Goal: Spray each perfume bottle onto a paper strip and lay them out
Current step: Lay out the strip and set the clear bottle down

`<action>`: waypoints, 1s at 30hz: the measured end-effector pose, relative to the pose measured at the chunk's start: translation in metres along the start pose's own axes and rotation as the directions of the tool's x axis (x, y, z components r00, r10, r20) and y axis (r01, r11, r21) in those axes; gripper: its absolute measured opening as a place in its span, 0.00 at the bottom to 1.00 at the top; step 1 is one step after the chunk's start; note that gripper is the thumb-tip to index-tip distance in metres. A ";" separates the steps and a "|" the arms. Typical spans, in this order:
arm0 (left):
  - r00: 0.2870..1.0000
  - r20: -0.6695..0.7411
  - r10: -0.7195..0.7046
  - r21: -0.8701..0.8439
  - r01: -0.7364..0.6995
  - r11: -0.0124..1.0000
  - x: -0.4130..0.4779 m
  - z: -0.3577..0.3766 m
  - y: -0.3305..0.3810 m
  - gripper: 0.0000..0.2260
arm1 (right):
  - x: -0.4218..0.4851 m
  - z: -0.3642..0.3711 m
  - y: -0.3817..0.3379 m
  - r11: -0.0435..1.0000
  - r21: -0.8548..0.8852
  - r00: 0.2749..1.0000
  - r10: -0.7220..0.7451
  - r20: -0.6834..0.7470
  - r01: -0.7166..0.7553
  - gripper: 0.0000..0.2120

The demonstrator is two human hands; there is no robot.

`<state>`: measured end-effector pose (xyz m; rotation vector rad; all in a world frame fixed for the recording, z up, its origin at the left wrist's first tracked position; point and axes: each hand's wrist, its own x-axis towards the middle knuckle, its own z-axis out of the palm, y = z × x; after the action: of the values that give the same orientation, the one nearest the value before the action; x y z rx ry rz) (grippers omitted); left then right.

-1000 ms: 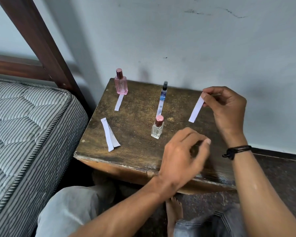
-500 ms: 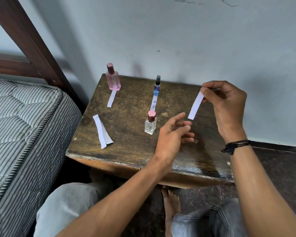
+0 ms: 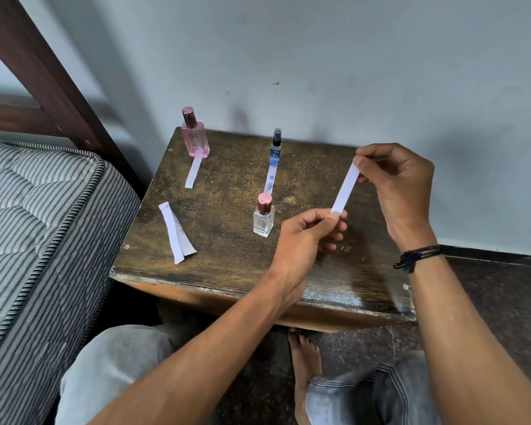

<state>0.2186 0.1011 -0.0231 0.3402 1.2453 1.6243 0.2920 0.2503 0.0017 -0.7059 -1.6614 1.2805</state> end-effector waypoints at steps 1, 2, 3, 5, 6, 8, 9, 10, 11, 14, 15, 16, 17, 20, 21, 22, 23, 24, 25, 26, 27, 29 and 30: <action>1.000 0.001 -0.003 -0.003 0.003 1.000 0.000 0.000 0.000 0.07 | 0.000 0.000 0.000 1.000 -0.001 1.000 0.000 0.001 0.000 0.07; 1.000 0.003 -0.005 -0.006 0.005 1.000 0.000 0.000 0.000 0.07 | 0.000 0.000 0.000 1.000 -0.002 1.000 0.000 0.000 0.000 0.07; 1.000 0.006 -0.008 -0.009 0.008 1.000 0.000 0.000 -0.001 0.07 | 0.000 0.000 0.001 1.000 -0.001 1.000 0.001 0.000 -0.001 0.07; 1.000 0.012 -0.010 -0.009 0.010 1.000 0.000 0.000 -0.001 0.08 | 0.000 -0.001 0.001 1.000 0.000 1.000 0.001 0.002 -0.001 0.07; 1.000 0.015 -0.011 -0.008 0.011 1.000 0.000 -0.001 -0.001 0.08 | 0.000 -0.001 0.002 1.000 0.001 1.000 0.002 0.004 -0.002 0.07; 1.000 0.018 -0.011 -0.006 0.011 1.000 0.001 -0.001 -0.002 0.08 | 0.000 -0.001 0.003 1.000 0.001 1.000 0.005 0.004 -0.005 0.08; 1.000 0.017 -0.011 -0.005 0.011 1.000 0.002 -0.001 -0.002 0.07 | 0.001 -0.001 0.005 1.000 0.000 1.000 0.007 0.005 -0.007 0.07; 1.000 0.013 -0.012 -0.002 0.012 1.000 0.002 -0.001 -0.002 0.07 | 0.001 -0.001 0.006 1.000 -0.002 1.000 0.012 0.009 -0.012 0.07; 1.000 0.008 -0.013 0.004 0.013 1.000 0.003 -0.001 -0.003 0.07 | 0.002 -0.002 0.008 1.000 -0.004 1.000 0.020 0.014 -0.020 0.07; 1.000 -0.002 -0.022 0.030 0.022 0.999 0.004 -0.001 -0.003 0.08 | 0.004 -0.004 0.013 0.999 -0.023 0.998 0.049 0.031 -0.048 0.08; 1.000 -0.002 -0.029 0.039 0.029 0.999 0.005 -0.001 -0.002 0.08 | 0.004 -0.005 0.015 0.998 -0.032 0.998 0.055 0.036 -0.054 0.08; 0.999 -0.002 -0.041 0.049 0.041 0.998 0.006 -0.001 -0.001 0.08 | 0.005 -0.006 0.017 0.997 -0.039 0.997 0.062 0.040 -0.061 0.08; 0.998 -0.007 -0.058 0.070 0.058 0.996 0.007 0.000 -0.001 0.07 | 0.005 -0.008 0.019 0.997 -0.044 0.997 0.072 0.043 -0.070 0.08; 0.992 -0.063 -0.105 0.212 0.117 0.970 0.011 -0.001 -0.001 0.06 | 0.006 -0.012 0.028 0.991 -0.061 0.992 0.119 0.043 -0.117 0.09; 0.991 -0.088 -0.101 0.289 0.123 0.950 0.012 -0.002 -0.003 0.05 | 0.007 -0.015 0.031 0.989 -0.076 0.990 0.132 0.041 -0.129 0.08; 0.991 -0.110 -0.079 0.385 0.115 0.916 0.013 -0.003 -0.004 0.05 | 0.008 -0.018 0.034 0.986 -0.095 0.989 0.143 0.039 -0.139 0.08; 0.991 -0.127 -0.034 0.501 0.094 0.861 0.014 -0.004 -0.004 0.06 | 0.009 -0.021 0.037 0.982 -0.117 0.988 0.153 0.037 -0.148 0.08; 0.991 -0.133 0.025 0.619 0.063 0.783 0.013 -0.004 -0.004 0.06 | 0.010 -0.025 0.040 0.978 -0.142 0.986 0.162 0.036 -0.156 0.08; 0.988 -0.124 0.093 0.728 0.027 0.685 0.012 -0.004 -0.003 0.07 | 0.011 -0.028 0.043 0.972 -0.169 0.985 0.170 0.037 -0.161 0.09; 0.982 -0.098 0.160 0.818 -0.012 0.575 0.010 -0.002 -0.003 0.07 | 0.012 -0.031 0.047 0.966 -0.199 0.983 0.177 0.037 -0.167 0.10; 0.972 -0.057 0.227 0.879 -0.059 0.474 0.009 -0.002 -0.003 0.08 | 0.013 -0.035 0.050 0.958 -0.230 0.982 0.185 0.038 -0.172 0.11; 0.944 0.044 0.328 0.929 -0.159 0.334 0.009 -0.002 -0.006 0.08 | 0.014 -0.040 0.057 0.941 -0.290 0.979 0.197 0.044 -0.177 0.13; 0.929 0.097 0.357 0.939 -0.205 0.276 0.010 -0.003 -0.008 0.09 | 0.014 -0.042 0.060 0.932 -0.318 0.979 0.199 0.048 -0.174 0.13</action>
<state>0.2166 0.1076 -0.0345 1.2822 2.2952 0.9614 0.3189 0.2989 -0.0485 -1.0362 -1.9238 1.1988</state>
